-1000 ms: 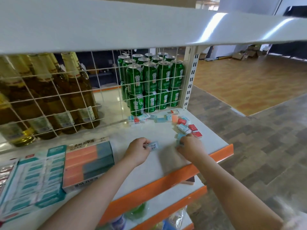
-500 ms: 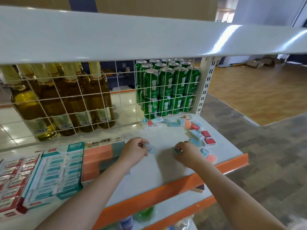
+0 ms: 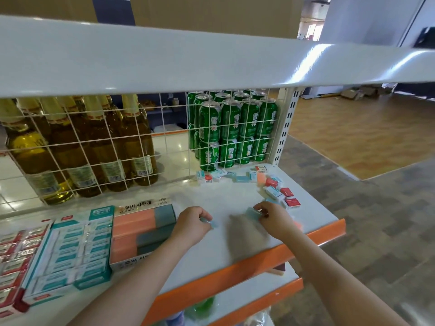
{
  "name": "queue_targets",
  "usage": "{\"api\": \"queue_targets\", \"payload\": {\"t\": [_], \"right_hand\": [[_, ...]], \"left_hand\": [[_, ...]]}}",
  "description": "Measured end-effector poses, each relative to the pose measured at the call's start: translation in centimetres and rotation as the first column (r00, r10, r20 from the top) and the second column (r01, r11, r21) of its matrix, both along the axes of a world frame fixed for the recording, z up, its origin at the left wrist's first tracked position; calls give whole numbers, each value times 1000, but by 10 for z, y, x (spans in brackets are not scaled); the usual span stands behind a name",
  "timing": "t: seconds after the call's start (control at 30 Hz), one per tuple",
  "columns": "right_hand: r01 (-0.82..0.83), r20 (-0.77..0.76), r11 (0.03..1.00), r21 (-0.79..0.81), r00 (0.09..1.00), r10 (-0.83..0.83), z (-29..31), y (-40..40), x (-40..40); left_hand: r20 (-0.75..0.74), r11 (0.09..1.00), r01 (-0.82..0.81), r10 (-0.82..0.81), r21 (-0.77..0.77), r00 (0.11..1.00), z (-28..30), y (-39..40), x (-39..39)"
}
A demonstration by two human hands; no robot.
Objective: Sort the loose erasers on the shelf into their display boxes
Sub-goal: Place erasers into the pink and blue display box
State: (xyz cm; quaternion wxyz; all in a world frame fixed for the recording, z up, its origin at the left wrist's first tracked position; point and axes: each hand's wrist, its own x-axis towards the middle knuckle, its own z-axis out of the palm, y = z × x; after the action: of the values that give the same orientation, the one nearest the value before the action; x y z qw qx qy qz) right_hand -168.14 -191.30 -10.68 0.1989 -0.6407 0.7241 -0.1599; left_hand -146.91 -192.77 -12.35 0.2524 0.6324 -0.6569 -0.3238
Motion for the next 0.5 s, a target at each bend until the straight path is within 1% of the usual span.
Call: {"api": "queue_targets", "payload": {"t": [0.2, 0.4, 0.5], "right_hand": [[8, 101, 999, -34, 995, -5, 1, 1, -5], [17, 115, 999, -35, 993, -13, 0, 4, -6], [17, 114, 999, -44, 993, -12, 0, 3, -4]], "left_hand": [[-38, 999, 46, -45, 15, 998, -5, -4, -2], [-55, 999, 32, -32, 13, 998, -6, -7, -1], [-130, 999, 31, -28, 18, 991, -4, -7, -2]]}}
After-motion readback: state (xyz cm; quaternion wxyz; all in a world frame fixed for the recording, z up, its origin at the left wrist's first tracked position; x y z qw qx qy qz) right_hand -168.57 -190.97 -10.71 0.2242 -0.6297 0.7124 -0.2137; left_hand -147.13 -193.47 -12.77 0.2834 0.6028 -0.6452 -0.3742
